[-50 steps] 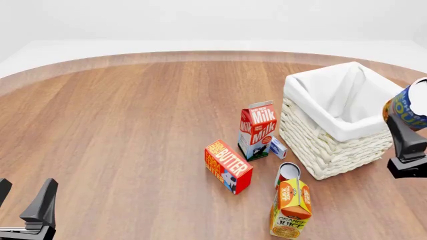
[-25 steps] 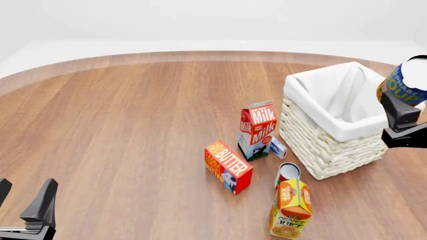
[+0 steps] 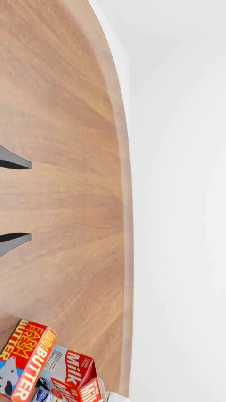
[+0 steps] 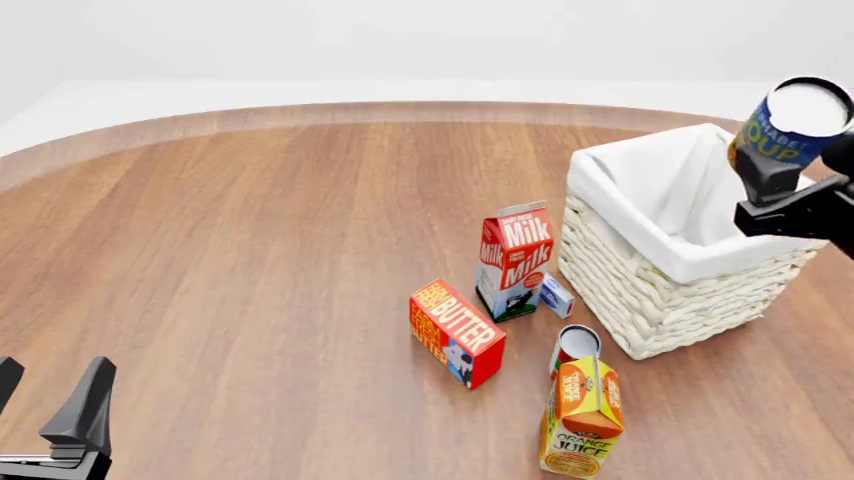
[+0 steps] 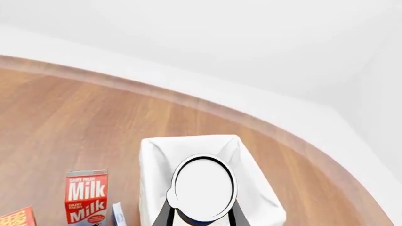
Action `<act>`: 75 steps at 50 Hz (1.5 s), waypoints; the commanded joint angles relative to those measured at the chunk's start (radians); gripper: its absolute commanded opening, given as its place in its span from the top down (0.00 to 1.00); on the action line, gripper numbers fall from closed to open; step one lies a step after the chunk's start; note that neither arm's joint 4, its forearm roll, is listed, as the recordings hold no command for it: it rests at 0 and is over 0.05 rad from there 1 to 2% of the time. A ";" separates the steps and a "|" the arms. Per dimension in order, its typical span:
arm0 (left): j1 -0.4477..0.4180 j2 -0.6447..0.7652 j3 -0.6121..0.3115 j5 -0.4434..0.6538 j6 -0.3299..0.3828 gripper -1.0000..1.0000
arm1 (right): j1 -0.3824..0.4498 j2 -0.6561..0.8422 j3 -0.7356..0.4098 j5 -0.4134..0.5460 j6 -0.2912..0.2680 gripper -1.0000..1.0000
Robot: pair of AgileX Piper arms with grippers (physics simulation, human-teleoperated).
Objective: Pick up the alphabet soup, and put it in the basket.
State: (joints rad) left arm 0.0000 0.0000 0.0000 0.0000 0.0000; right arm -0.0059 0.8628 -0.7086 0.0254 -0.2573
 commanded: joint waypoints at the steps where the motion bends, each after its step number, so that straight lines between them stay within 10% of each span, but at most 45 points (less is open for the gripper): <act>1: 0.000 0.000 0.000 0.000 0.000 0.00 | -0.009 0.089 -0.073 0.000 0.014 1.00; 75: 0.000 0.000 0.000 0.000 0.000 0.00 | -0.100 0.503 -0.252 0.075 -0.013 1.00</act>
State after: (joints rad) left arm 0.0000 0.0000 0.0000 0.0000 0.0000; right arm -0.1033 1.3303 -0.9520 0.1026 -0.2852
